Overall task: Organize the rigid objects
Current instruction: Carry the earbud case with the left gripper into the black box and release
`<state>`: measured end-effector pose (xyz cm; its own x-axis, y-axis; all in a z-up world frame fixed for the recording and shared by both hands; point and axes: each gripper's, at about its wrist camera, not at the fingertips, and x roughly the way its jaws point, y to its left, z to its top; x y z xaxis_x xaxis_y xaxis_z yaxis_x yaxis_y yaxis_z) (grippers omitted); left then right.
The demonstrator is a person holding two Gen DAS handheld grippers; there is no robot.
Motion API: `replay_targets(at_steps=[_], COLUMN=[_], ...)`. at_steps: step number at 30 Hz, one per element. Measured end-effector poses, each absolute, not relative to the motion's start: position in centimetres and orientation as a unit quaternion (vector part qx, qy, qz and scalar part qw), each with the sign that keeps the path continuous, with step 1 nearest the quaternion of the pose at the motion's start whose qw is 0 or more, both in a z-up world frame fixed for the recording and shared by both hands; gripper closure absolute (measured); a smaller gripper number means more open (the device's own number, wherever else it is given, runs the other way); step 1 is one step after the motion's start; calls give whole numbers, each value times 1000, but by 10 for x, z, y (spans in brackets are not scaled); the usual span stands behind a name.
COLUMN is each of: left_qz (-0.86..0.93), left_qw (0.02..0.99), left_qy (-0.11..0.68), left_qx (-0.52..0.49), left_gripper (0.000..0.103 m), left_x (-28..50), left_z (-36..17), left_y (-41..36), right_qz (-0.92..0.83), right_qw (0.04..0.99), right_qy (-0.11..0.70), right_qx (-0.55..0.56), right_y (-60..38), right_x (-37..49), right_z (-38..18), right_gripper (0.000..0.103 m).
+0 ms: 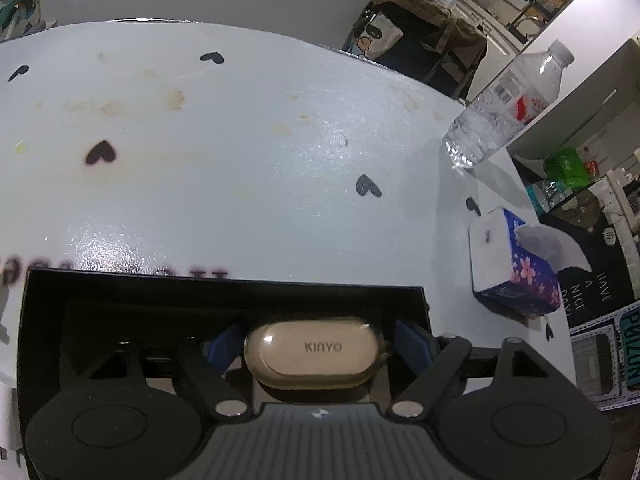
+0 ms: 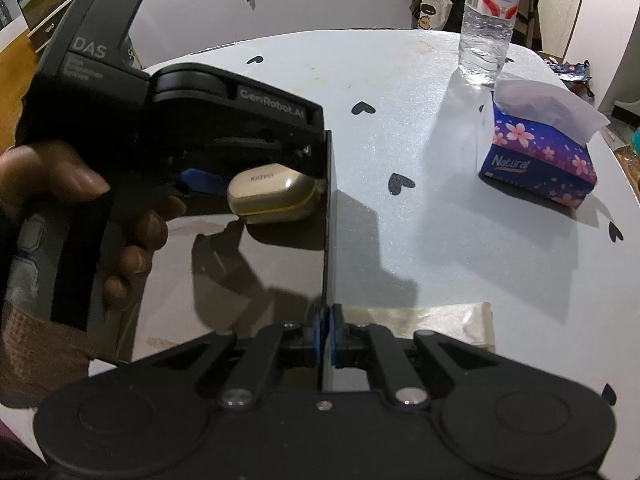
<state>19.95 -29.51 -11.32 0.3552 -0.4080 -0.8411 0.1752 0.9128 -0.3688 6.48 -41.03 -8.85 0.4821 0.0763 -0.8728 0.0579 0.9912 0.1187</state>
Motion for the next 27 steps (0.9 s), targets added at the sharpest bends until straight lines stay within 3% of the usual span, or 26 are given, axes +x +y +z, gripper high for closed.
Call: replay_targets(at_steps=[27], left_qz=[-127], left_qw=[872], left_qy=[464], left_qx=[-88], left_gripper=[0], left_x=[104], left_z=[-31], left_y=[-230], right_qz=[22], right_qw=[859], right_qy=[508], right_qx=[64], right_y=[-412], right_x=[65], right_z=[-89], right_gripper=[97])
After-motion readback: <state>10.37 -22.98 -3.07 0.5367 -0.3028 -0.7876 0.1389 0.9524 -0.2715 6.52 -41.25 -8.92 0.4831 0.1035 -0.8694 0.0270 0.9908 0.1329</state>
